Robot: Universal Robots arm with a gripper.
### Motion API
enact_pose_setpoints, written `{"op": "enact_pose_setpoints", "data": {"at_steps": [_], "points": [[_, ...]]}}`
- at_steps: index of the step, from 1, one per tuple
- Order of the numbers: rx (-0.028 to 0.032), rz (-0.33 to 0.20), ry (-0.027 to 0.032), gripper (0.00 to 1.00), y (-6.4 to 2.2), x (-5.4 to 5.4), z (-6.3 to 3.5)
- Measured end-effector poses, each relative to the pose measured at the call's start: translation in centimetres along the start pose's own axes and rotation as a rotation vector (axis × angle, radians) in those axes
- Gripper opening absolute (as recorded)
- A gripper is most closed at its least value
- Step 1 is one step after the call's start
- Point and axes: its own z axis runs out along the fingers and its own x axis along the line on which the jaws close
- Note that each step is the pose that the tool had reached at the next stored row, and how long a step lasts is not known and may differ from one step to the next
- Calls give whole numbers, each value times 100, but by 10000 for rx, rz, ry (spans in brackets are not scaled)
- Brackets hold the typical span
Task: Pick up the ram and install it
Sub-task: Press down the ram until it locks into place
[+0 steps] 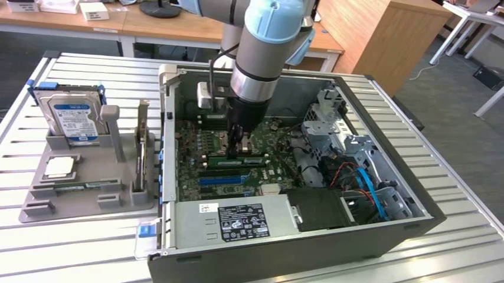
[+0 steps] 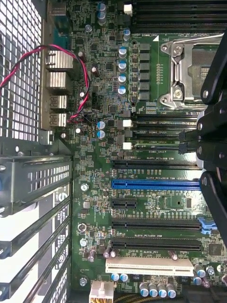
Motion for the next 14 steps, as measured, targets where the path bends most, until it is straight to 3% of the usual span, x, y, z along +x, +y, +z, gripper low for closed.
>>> {"op": "enact_pose_setpoints", "data": {"at_steps": [14], "points": [[0, 0, -2, 10, -1, 0, 13]]}}
